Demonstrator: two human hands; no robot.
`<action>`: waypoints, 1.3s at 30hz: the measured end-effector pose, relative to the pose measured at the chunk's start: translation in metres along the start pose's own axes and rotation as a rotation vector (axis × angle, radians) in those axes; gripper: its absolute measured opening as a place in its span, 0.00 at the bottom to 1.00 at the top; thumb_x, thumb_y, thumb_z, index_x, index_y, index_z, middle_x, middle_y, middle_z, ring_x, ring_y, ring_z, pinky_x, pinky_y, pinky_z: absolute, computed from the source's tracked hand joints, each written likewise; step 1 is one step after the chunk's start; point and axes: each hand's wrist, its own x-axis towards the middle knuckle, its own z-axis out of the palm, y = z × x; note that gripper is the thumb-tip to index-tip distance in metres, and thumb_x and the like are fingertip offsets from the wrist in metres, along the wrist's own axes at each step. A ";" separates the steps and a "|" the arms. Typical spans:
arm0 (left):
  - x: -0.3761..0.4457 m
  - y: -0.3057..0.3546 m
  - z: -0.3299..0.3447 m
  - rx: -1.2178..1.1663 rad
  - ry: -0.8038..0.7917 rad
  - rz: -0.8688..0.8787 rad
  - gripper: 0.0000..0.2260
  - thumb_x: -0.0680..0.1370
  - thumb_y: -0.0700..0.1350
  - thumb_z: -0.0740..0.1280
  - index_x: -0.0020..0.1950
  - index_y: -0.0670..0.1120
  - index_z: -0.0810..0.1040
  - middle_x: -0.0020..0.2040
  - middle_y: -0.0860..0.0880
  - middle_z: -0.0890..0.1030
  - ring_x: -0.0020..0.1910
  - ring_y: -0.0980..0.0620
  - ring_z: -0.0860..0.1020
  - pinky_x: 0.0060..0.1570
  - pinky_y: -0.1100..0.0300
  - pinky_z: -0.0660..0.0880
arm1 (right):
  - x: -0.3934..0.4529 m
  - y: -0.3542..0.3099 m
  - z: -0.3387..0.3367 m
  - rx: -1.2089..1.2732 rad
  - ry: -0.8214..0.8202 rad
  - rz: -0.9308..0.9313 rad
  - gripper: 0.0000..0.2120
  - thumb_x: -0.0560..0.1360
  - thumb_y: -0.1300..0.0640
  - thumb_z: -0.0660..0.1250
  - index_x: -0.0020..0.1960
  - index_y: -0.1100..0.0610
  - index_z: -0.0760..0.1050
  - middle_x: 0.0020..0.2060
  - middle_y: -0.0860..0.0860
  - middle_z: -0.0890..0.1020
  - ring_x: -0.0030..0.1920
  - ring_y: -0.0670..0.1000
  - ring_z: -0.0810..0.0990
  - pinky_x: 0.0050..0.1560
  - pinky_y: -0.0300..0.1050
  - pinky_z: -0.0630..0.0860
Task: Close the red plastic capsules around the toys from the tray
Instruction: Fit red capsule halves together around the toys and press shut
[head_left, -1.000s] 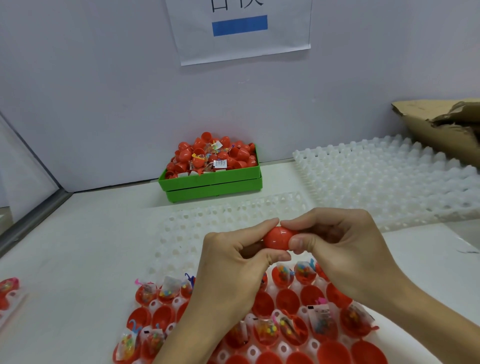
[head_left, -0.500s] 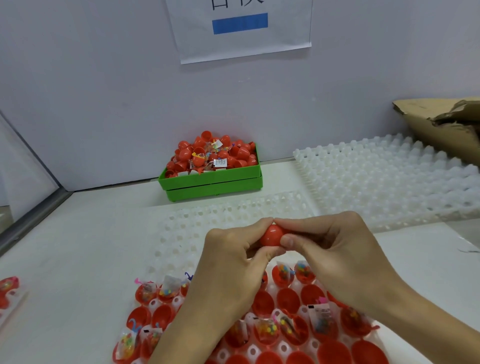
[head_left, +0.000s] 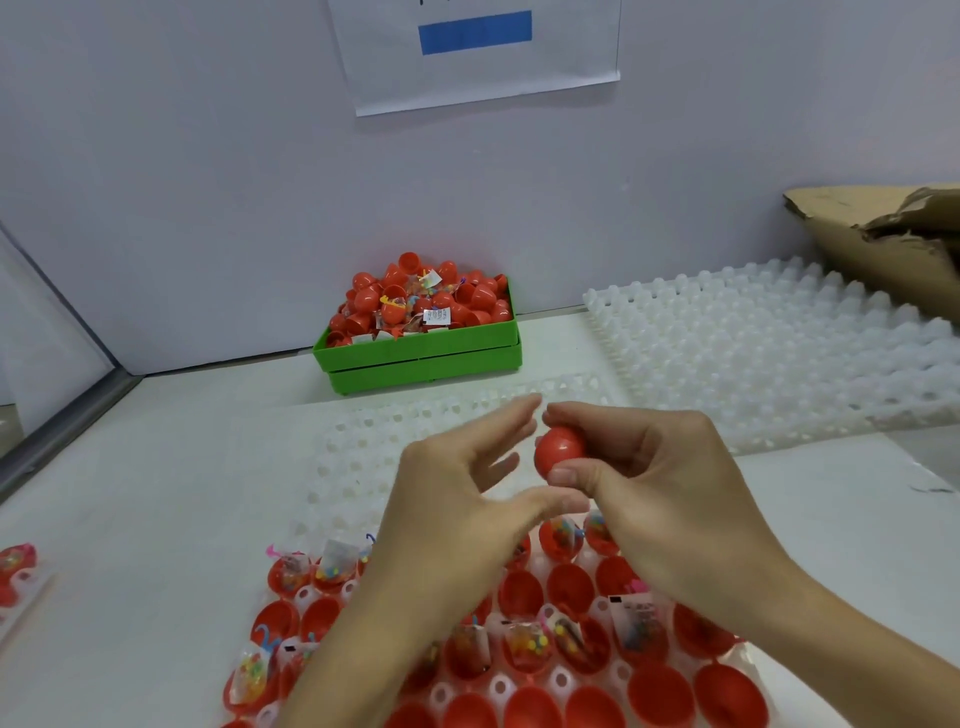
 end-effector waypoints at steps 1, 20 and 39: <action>0.002 -0.003 -0.005 -0.115 -0.026 -0.070 0.31 0.62 0.43 0.81 0.62 0.59 0.78 0.60 0.60 0.82 0.60 0.63 0.78 0.57 0.66 0.77 | 0.001 0.001 -0.001 0.050 -0.020 0.020 0.24 0.70 0.72 0.72 0.60 0.50 0.81 0.47 0.40 0.86 0.48 0.39 0.85 0.49 0.31 0.79; 0.003 0.000 0.003 -0.263 -0.021 -0.028 0.22 0.69 0.27 0.72 0.45 0.55 0.86 0.48 0.58 0.85 0.55 0.61 0.81 0.50 0.70 0.77 | 0.005 0.005 -0.010 0.057 -0.140 -0.088 0.30 0.70 0.80 0.67 0.67 0.60 0.75 0.47 0.49 0.87 0.47 0.50 0.87 0.52 0.41 0.81; 0.009 -0.007 -0.003 -0.497 -0.008 -0.218 0.14 0.75 0.48 0.66 0.56 0.43 0.81 0.47 0.41 0.86 0.47 0.42 0.85 0.42 0.57 0.82 | 0.012 0.003 -0.015 0.058 0.019 -0.107 0.19 0.67 0.69 0.76 0.47 0.46 0.83 0.40 0.41 0.87 0.43 0.42 0.86 0.47 0.31 0.79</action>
